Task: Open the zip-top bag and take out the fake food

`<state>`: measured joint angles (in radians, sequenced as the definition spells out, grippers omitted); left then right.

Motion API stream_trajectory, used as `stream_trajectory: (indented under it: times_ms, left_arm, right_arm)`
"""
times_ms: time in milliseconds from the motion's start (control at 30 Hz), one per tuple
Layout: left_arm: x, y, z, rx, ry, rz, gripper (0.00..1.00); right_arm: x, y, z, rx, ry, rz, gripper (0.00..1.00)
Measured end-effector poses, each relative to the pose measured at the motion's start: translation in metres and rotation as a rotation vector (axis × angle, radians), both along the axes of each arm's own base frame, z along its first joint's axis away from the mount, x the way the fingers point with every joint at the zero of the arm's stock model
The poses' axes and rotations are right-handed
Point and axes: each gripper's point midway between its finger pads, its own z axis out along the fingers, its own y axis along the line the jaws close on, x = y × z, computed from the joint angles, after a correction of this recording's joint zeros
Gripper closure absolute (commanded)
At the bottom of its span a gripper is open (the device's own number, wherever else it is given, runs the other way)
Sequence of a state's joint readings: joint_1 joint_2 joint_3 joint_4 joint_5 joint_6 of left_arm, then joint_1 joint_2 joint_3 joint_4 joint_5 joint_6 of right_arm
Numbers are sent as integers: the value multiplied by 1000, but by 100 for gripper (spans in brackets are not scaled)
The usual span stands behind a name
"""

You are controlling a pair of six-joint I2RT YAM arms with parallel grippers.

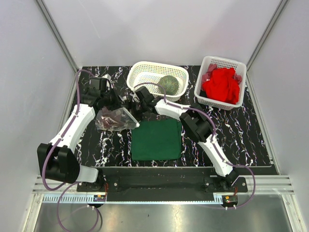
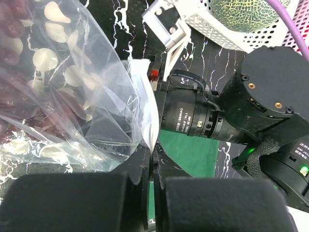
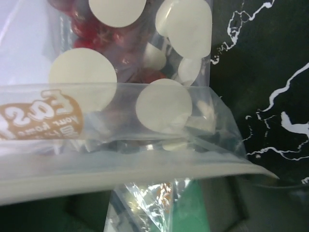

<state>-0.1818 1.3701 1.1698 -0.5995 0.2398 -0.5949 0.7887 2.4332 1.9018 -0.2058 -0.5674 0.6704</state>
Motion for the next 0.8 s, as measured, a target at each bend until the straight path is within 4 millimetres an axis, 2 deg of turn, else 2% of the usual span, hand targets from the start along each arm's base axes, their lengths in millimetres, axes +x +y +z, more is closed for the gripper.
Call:
stream_trajectory:
  times_ms: [333,433,800]
  left_arm:
    - [-3,0,14,-17,-35,11,100]
    - [-3,0,17,-23,-43,14,100]
    - [1,-1,7,-26,-18,22,100]
  right_arm:
    - [5,11,16,48,80,-67,35]
    - [9,17,23,71,88,-72,33]
    - [6,31,4,74,126,-61,26]
